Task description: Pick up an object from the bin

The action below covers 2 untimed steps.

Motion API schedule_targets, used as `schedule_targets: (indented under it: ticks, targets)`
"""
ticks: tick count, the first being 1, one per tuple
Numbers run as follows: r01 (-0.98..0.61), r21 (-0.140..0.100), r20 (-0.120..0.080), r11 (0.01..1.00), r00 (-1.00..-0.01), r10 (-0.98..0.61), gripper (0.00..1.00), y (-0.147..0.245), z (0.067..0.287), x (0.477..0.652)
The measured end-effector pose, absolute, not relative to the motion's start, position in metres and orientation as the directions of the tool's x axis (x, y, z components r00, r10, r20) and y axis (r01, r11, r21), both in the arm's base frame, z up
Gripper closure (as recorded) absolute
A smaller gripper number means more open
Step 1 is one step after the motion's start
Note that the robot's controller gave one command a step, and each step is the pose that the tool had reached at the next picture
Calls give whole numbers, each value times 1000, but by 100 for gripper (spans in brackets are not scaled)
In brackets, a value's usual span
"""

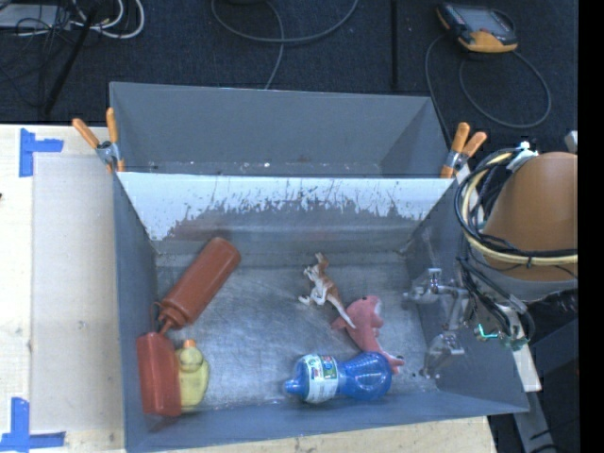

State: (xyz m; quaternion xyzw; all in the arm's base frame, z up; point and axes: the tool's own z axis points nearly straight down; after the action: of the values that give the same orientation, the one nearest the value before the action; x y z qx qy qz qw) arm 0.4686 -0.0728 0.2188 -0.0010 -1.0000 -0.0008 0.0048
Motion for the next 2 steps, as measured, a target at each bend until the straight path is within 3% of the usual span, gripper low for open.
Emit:
schedule_targets:
  ticks: [1,2]
  targets:
    - [-1,0,2,1000,-1000,-1,0,-72,222,470]
    - [-133,0,0,991,-991,-133,0,-52,167,471]
